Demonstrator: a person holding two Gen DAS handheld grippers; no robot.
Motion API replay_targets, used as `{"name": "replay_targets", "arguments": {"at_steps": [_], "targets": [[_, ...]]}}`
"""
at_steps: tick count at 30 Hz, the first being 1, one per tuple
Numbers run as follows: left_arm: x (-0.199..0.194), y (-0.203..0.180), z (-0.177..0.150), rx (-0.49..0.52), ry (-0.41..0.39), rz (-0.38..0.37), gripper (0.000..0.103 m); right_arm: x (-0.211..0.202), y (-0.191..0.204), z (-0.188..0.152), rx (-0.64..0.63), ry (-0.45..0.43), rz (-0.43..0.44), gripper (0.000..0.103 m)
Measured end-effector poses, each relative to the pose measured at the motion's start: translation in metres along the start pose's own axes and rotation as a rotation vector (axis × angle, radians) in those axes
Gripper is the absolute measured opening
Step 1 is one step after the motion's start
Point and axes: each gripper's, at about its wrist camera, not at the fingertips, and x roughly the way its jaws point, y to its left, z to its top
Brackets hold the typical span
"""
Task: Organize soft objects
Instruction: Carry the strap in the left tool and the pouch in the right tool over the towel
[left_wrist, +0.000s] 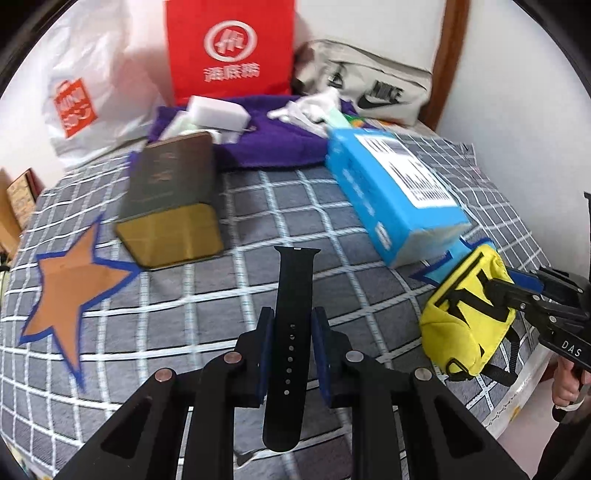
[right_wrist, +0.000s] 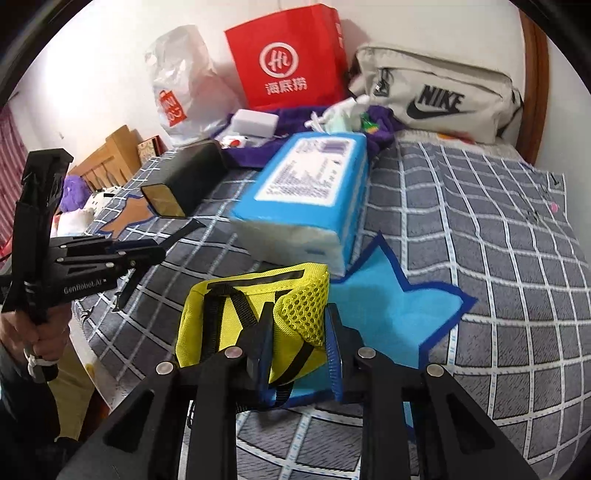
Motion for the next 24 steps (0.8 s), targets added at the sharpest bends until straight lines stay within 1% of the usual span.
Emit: {"name": "replay_targets", "arguments": {"at_steps": [1, 8, 13, 24], "targets": [[-0.005, 0.005, 0.000, -0.012, -0.008, 0.008, 0.020, -0.002, 0.002, 0.002, -0.003, -0.005, 0.003, 0.022], [-0.025, 0.024, 0.001, -0.056, -0.045, 0.030, 0.020, -0.004, 0.010, 0.010, -0.017, -0.007, 0.008, 0.022], [-0.035, 0.037, 0.004, -0.088, -0.064, 0.042, 0.020, -0.013, 0.015, 0.018, -0.020, -0.027, 0.025, 0.022], [-0.047, 0.057, 0.020, -0.137, -0.098, 0.055, 0.020, -0.021, 0.010, 0.045, -0.016, -0.055, -0.004, 0.022]]}}
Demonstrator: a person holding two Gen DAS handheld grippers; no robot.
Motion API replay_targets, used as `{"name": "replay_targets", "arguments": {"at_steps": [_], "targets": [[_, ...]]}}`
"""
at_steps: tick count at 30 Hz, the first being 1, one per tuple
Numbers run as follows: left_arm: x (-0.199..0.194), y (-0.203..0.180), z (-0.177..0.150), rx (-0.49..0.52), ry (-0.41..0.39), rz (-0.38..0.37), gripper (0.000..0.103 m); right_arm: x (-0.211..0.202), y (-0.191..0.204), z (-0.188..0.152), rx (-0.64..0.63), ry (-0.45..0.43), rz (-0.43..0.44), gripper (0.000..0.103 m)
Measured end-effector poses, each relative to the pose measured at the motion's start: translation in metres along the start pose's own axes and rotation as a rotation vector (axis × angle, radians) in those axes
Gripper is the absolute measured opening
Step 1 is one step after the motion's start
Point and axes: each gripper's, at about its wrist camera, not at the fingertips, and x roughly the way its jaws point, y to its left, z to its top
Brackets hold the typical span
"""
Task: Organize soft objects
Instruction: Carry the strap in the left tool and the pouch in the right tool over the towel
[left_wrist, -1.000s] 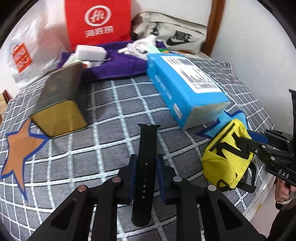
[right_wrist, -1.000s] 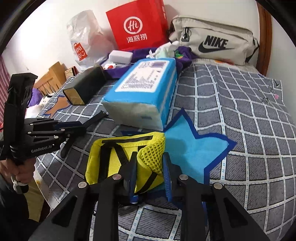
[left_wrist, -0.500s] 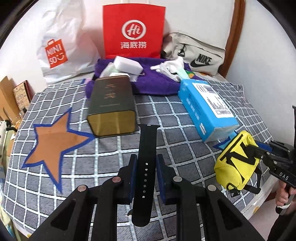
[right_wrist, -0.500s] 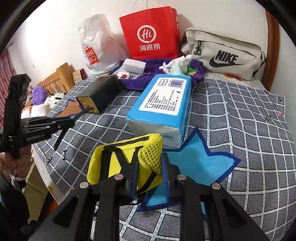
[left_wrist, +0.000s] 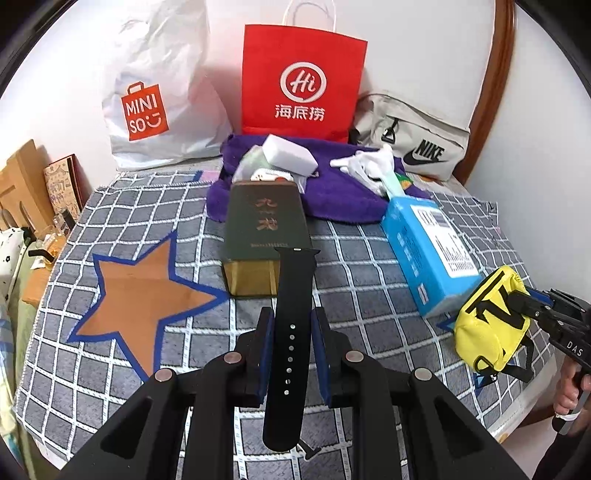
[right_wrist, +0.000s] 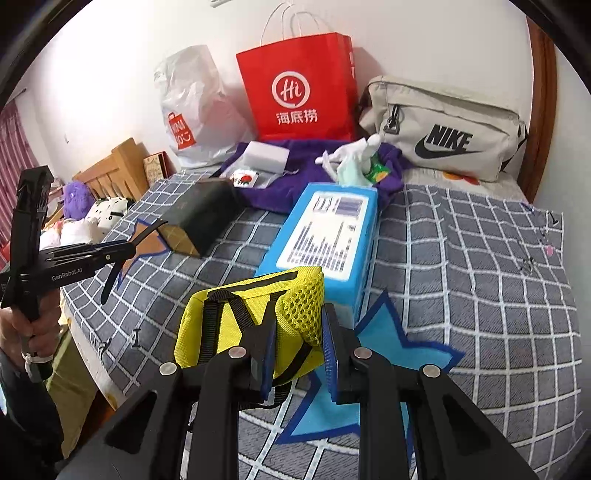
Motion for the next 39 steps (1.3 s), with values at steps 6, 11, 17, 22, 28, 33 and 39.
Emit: {"name": "replay_targets", "arguments": {"at_steps": [6, 11, 17, 22, 28, 33, 39], "targets": [[-0.001, 0.007, 0.019, -0.016, -0.018, 0.010, 0.020, 0.000, -0.001, 0.023, -0.003, -0.021, -0.009, 0.022], [0.000, 0.012, 0.037, -0.027, -0.033, 0.015, 0.020, 0.007, -0.002, 0.042, 0.000, -0.033, -0.012, 0.022], [0.002, 0.013, 0.055, -0.031, -0.043, 0.018, 0.020, 0.012, -0.003, 0.064, 0.012, -0.053, -0.011, 0.022], [0.003, 0.012, 0.070, -0.026, -0.049, 0.018, 0.020, 0.013, 0.001, 0.079, 0.005, -0.068, -0.020, 0.022], [0.005, 0.009, 0.087, -0.019, -0.063, 0.015, 0.020, 0.013, 0.005, 0.095, -0.004, -0.087, -0.010, 0.022], [0.009, 0.007, 0.101, -0.021, -0.067, 0.014, 0.020, 0.015, 0.005, 0.108, -0.008, -0.103, 0.001, 0.022], [0.015, 0.005, 0.116, -0.021, -0.074, 0.017, 0.020, 0.021, 0.001, 0.122, -0.009, -0.115, 0.001, 0.022]]}}
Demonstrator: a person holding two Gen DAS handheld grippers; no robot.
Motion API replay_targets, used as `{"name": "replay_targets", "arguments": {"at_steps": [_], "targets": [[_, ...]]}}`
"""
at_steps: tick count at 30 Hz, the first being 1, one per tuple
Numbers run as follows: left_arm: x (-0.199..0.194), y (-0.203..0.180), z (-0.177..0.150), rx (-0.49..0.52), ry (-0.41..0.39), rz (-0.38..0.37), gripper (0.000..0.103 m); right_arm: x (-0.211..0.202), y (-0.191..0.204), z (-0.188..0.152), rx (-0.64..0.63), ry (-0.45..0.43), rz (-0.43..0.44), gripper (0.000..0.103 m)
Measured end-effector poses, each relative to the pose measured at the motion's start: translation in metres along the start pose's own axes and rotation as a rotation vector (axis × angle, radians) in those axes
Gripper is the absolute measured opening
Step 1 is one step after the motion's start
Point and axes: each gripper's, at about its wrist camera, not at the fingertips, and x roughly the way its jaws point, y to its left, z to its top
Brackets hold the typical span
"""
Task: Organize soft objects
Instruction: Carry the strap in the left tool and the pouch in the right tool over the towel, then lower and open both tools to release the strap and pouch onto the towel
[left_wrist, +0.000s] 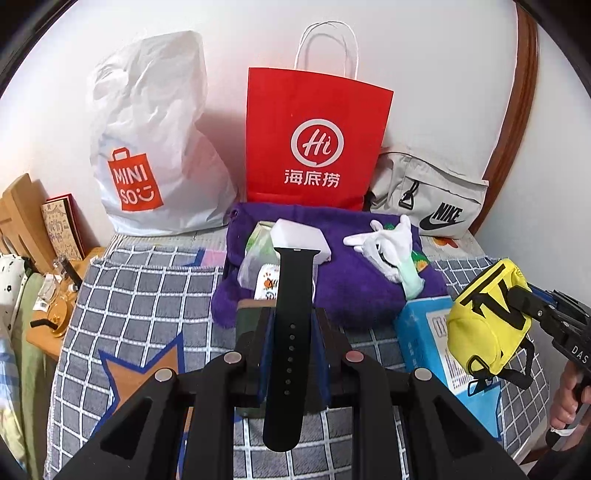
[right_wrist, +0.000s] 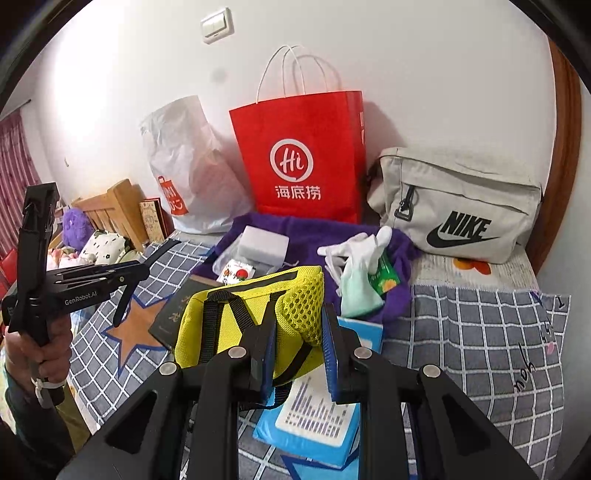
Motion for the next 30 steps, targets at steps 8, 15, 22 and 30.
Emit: {"name": "replay_targets", "arguments": {"at_steps": [8, 15, 22, 30], "targets": [[0.013, 0.000, 0.020, -0.005, -0.005, 0.001, 0.020, 0.014, -0.007, 0.016, 0.002, -0.005, 0.006, 0.022], [0.025, 0.001, 0.032, -0.006, -0.006, 0.000, 0.020, 0.029, -0.015, 0.034, 0.013, -0.008, 0.008, 0.022], [0.042, 0.005, 0.044, -0.022, 0.005, -0.003, 0.020, 0.048, -0.026, 0.047, 0.016, -0.007, 0.001, 0.022], [0.062, 0.009, 0.060, -0.026, 0.013, -0.003, 0.020, 0.074, -0.040, 0.067, 0.030, -0.003, -0.004, 0.022]]}}
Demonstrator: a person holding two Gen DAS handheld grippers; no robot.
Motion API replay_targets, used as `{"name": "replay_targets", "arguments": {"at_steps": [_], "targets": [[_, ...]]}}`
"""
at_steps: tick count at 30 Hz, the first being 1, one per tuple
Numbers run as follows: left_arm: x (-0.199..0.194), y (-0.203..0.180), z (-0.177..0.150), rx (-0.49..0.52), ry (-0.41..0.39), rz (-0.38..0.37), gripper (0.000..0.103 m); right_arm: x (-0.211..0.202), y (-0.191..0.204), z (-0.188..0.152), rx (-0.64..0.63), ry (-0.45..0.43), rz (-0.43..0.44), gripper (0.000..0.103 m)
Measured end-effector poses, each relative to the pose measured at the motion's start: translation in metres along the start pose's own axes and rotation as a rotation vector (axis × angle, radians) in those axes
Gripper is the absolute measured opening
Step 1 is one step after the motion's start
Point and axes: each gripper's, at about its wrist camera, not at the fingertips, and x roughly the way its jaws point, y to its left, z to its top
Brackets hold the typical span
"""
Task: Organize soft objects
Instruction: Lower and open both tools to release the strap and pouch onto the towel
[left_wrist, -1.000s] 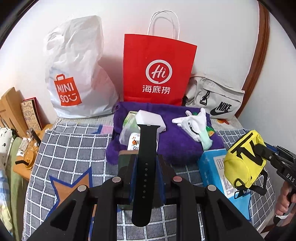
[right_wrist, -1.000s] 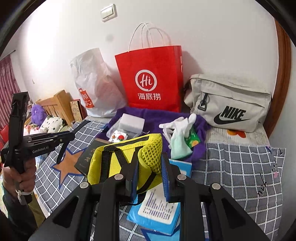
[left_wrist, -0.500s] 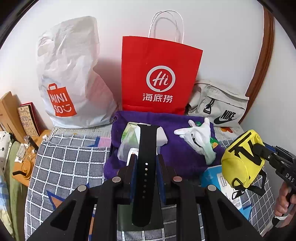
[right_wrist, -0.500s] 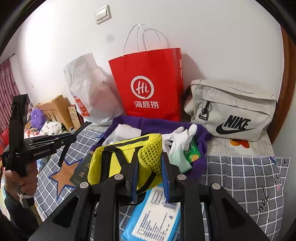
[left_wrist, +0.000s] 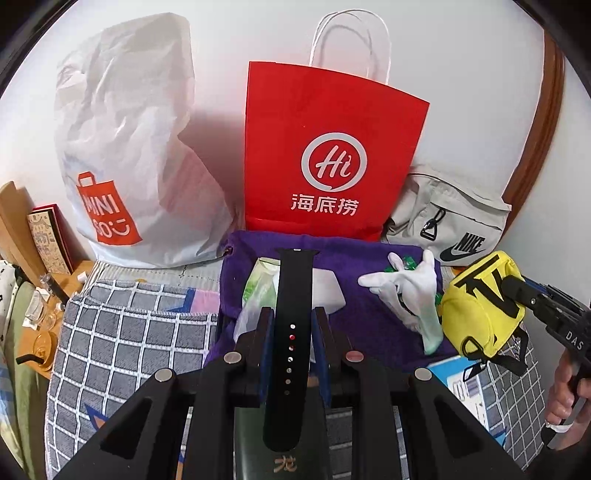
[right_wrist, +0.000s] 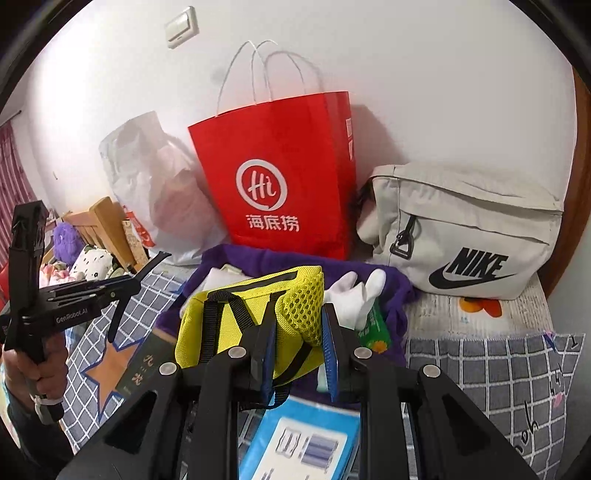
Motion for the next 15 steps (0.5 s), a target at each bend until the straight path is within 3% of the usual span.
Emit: {"name": "replay_targets", "arguments": {"at_steps": [8, 15], "targets": [[0.021, 0.004, 0.021, -0.004, -0.001, 0.003, 0.020, 0.029, -0.007, 0.020, 0.008, -0.001, -0.009, 0.022], [0.047, 0.007, 0.027, -0.013, 0.019, 0.004, 0.020, 0.066, -0.011, 0.016, 0.004, 0.060, 0.009, 0.022]]}}
